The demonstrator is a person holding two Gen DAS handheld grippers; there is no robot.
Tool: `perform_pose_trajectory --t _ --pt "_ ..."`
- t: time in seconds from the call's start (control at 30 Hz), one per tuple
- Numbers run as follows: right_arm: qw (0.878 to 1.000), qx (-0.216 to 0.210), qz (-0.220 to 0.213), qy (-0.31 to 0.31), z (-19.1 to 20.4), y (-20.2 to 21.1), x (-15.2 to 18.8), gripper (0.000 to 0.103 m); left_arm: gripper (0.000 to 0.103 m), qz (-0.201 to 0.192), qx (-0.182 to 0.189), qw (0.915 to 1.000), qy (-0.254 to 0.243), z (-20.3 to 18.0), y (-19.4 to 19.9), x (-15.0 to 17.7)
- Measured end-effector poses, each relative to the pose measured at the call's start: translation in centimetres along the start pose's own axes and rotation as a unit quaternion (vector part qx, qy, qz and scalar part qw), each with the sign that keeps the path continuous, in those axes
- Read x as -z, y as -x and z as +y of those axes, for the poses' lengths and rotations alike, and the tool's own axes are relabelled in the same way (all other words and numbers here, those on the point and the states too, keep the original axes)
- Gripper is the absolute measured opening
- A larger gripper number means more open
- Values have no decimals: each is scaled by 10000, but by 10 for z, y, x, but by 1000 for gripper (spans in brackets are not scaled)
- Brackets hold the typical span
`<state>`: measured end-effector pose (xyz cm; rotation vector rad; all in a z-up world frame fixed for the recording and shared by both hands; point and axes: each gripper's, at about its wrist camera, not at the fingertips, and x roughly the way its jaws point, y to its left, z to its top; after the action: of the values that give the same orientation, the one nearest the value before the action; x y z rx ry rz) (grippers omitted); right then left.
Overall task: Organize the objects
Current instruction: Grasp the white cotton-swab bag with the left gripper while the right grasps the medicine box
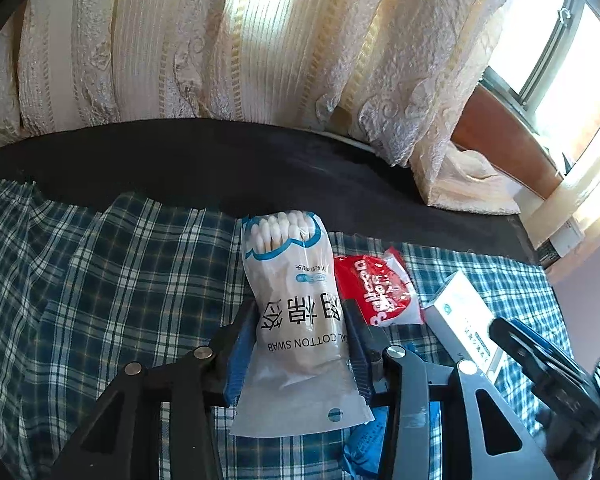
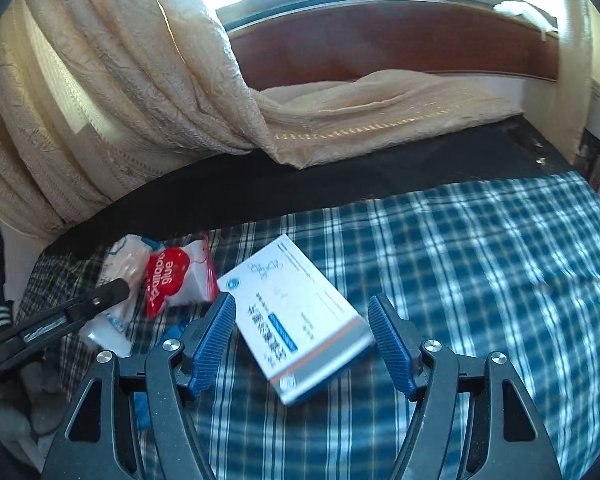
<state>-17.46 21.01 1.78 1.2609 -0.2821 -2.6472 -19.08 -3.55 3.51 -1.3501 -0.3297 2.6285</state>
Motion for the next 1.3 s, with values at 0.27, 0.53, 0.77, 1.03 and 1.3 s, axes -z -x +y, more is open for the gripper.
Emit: perform_pose_trajectory --t 0.27,0.53,0.77,1.03,1.3 --pt "9989 -198 284 315 10 -10 4 76 45 -61 2 10000 25 -1 6 -3" --pt "9966 235 390 687 18 -20 11 76 45 -143 22 9999 -24 -5 11 -3" --pt "9969 237 340 664 21 -21 12 71 45 -177 43 9998 -41 -9 13 -3" --pt "9988 211 166 403 17 4 19 65 45 -244 118 9996 -115 -15 19 -3" --pt "9997 186 -154 82 7 45 27 65 45 -355 280 9986 -274 -29 34 1"
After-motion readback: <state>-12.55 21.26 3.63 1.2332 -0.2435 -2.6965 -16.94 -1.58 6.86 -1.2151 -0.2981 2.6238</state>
